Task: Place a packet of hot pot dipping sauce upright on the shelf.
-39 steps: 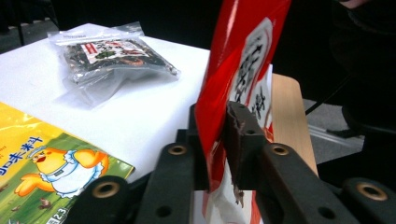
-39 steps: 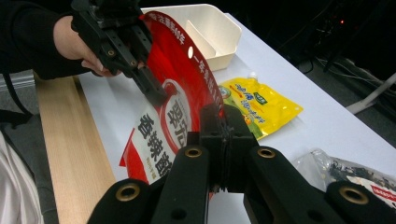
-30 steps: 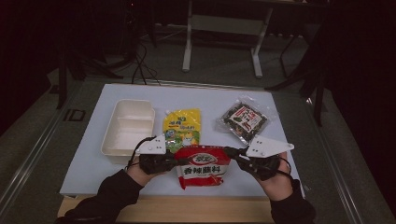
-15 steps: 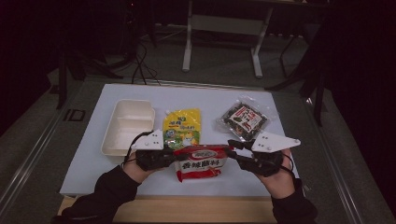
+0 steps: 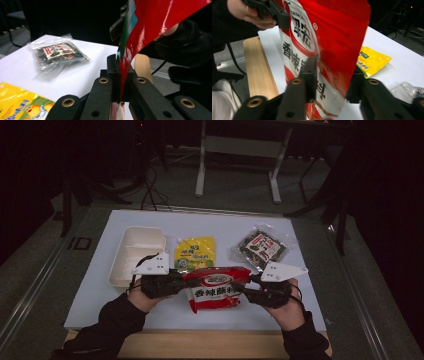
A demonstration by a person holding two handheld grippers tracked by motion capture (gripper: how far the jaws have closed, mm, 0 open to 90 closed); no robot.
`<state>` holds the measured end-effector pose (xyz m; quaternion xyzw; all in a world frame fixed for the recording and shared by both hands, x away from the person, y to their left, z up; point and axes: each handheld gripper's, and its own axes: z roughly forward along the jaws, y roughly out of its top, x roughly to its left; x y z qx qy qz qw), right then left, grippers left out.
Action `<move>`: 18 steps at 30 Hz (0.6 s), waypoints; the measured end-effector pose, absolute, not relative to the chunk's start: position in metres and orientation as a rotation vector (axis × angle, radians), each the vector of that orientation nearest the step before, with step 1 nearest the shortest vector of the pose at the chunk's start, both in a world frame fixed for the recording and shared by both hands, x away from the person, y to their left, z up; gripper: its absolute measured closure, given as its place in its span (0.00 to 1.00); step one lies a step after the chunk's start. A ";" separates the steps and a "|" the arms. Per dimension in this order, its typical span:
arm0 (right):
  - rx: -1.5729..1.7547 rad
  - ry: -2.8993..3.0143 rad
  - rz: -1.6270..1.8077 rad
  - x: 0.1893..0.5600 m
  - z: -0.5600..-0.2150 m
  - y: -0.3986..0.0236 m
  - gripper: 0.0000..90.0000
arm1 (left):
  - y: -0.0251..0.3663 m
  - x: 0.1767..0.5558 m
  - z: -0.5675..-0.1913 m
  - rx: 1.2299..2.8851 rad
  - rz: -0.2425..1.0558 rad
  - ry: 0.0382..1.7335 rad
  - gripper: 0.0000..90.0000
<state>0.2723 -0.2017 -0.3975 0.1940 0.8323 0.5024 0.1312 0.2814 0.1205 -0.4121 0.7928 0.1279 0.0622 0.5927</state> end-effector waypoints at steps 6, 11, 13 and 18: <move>0.546 2.422 1.468 0.273 -0.393 -0.201 0.83 | 0.122 0.283 -0.410 1.826 0.135 0.310 1.00; 0.491 2.428 1.430 0.273 -0.390 -0.198 0.88 | 0.123 0.284 -0.409 1.822 0.141 0.316 1.00; 0.461 2.452 1.424 0.274 -0.390 -0.197 0.95 | 0.124 0.286 -0.409 1.828 0.135 0.322 1.00; 0.385 2.502 1.394 0.274 -0.390 -0.195 1.00 | 0.126 0.290 -0.414 1.835 0.096 0.321 1.00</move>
